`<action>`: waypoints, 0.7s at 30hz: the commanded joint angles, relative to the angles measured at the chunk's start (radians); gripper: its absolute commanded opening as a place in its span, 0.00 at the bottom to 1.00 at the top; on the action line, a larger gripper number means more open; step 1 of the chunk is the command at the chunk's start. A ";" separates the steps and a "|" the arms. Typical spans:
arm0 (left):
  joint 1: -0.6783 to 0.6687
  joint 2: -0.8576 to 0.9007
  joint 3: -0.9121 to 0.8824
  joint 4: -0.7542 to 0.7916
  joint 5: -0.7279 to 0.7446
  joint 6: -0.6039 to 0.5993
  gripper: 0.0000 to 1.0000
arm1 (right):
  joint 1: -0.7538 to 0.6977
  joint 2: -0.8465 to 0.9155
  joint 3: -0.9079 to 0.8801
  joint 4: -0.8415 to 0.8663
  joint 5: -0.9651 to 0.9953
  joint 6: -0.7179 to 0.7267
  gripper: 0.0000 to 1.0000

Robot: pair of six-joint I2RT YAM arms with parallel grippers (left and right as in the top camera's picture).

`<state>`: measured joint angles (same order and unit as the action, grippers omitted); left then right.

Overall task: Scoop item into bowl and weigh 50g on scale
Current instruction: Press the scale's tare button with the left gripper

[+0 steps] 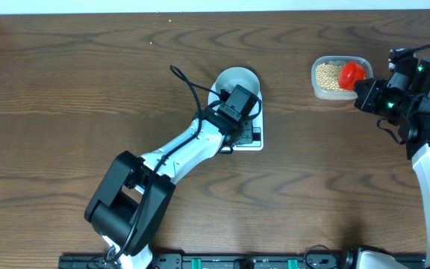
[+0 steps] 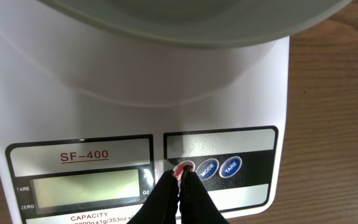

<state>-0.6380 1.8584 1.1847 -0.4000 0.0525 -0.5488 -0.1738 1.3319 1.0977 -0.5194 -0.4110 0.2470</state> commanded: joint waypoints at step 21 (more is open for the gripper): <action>-0.011 0.068 -0.003 0.018 -0.016 0.005 0.07 | -0.004 -0.019 0.021 -0.001 0.002 -0.021 0.01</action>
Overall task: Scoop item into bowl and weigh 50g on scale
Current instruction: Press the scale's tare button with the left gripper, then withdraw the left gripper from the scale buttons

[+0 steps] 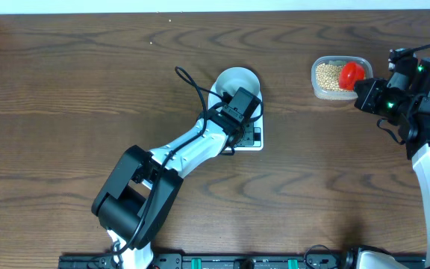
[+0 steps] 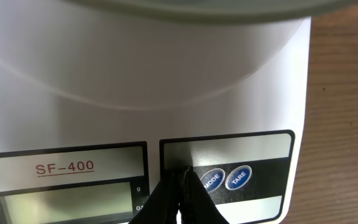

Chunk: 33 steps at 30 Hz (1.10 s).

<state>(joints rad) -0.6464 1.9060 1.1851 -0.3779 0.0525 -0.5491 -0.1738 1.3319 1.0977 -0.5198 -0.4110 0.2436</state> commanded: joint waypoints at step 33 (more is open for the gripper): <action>-0.005 0.130 -0.003 -0.004 -0.011 -0.063 0.07 | -0.004 -0.019 0.021 -0.014 0.002 -0.016 0.01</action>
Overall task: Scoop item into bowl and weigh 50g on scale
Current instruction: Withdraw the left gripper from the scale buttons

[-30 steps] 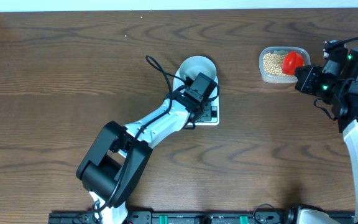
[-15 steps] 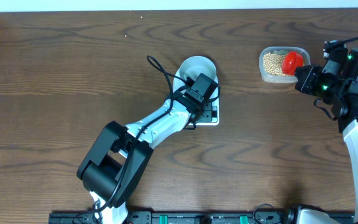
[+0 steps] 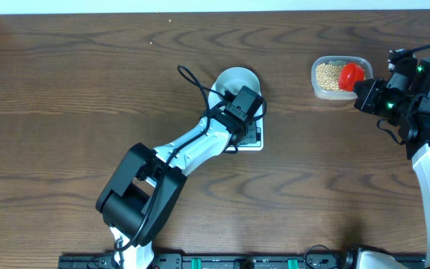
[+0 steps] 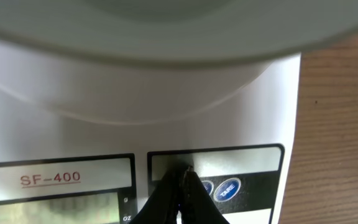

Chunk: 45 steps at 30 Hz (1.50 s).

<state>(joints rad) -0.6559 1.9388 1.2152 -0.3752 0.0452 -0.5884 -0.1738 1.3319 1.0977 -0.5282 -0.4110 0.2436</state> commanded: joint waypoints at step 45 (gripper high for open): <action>0.072 -0.510 -0.032 -0.284 -0.005 0.569 0.07 | -0.004 -0.019 0.021 0.003 0.028 -0.040 0.01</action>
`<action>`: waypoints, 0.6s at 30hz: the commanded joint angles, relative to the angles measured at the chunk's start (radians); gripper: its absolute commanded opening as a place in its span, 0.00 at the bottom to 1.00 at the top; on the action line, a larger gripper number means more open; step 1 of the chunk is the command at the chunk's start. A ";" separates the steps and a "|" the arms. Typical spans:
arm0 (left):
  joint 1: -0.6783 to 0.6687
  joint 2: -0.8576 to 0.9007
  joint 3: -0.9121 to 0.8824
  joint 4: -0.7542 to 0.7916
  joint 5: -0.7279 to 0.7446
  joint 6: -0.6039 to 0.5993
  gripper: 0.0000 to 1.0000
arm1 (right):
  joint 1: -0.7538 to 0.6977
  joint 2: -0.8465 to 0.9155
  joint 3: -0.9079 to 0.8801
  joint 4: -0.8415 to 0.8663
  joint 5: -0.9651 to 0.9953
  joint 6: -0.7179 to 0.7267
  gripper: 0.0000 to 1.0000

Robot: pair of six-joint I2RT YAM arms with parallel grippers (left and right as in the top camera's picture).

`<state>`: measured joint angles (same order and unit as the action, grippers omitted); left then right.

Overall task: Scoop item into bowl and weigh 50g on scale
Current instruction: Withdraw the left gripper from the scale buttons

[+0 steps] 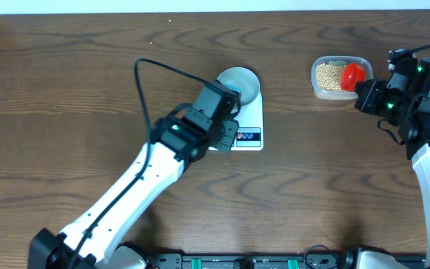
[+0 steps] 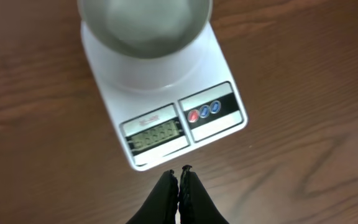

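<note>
A white scale [image 2: 166,93] carries an empty pale bowl [image 2: 145,25] on its platform. Blurred digits show on its display [image 2: 156,135], beside the red and blue buttons [image 2: 204,112]. My left gripper [image 2: 179,169] is shut and empty, raised well above the scale's front edge. From overhead, the left gripper [image 1: 222,123] covers the scale's [image 1: 248,138] left half, below the bowl [image 1: 239,84]. At far right, my right gripper [image 1: 363,91] is closed on a red scoop [image 1: 351,73], which rests in a clear tub of pale beans [image 1: 328,76].
Dark wooden tabletop [image 1: 88,90] surrounds everything. The left arm's black cable [image 1: 144,82] loops up over the table to the left of the bowl. The right arm's body fills the right edge.
My left gripper, then shut with its tips on the scale's button panel, is now lifted high and back from the scale. The display now shows digits. The right arm is unchanged.
My shut left gripper first touched the red button on the scale, and at the two later moments its tips stayed on that panel. Now it hangs high above the scale, whose display shows digits. The right gripper stayed at the bean tub with the scoop throughout.
</note>
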<state>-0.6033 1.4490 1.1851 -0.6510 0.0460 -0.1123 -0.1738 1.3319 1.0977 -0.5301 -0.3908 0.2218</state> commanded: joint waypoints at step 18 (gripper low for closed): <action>0.100 -0.018 -0.003 -0.037 -0.005 0.132 0.07 | -0.004 -0.019 0.021 0.003 0.008 -0.018 0.01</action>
<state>-0.5423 1.4345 1.1851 -0.6849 0.0460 0.0296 -0.1738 1.3319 1.0977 -0.5270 -0.3878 0.2218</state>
